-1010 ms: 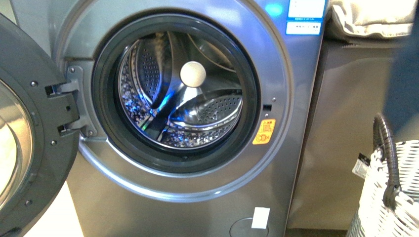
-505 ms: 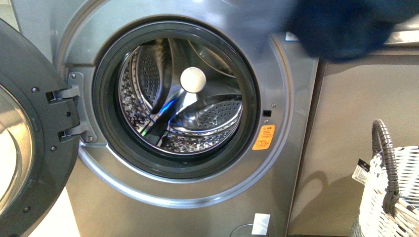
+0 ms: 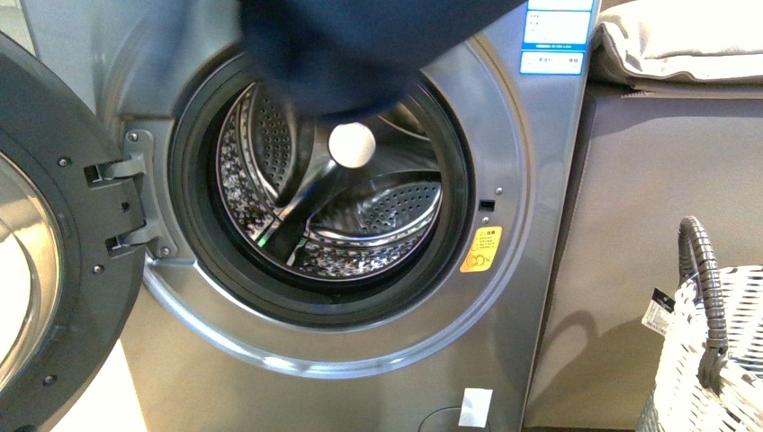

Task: Put clothes into washing machine

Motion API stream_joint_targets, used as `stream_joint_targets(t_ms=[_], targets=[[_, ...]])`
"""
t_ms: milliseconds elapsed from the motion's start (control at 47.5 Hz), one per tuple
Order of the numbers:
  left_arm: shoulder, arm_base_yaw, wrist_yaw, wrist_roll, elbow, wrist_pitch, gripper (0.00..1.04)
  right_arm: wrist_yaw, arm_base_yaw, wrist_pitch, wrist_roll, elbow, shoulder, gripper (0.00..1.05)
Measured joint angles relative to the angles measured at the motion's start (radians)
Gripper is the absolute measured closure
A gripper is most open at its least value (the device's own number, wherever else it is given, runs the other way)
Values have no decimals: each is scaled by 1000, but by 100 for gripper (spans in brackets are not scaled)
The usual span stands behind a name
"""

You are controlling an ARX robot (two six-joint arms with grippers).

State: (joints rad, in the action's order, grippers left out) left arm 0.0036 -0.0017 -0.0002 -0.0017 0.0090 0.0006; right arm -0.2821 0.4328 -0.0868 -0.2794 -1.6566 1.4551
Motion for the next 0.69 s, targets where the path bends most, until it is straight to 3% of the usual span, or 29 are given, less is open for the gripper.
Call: stream_joint_targets(t_ms=[316,379,421,463,547,694], targets=[[2,4,14,-5,0,-1,6,3,1,-4,7,1,0,100],[43,77,227,-102,5,9,6,3,1,-4,7,1,0,100],[127,164,417,-219,14,72,6,2,2,-4,7,1,0,100],[229,235,540,-285,43,168,6,0,3,-4,7,1,0,100],[431,304,636,-335,134,365,6,0,4,-4,7,1,0,100],[732,298,690,-359,323,602,6,0,5,-4,7,1,0,100]])
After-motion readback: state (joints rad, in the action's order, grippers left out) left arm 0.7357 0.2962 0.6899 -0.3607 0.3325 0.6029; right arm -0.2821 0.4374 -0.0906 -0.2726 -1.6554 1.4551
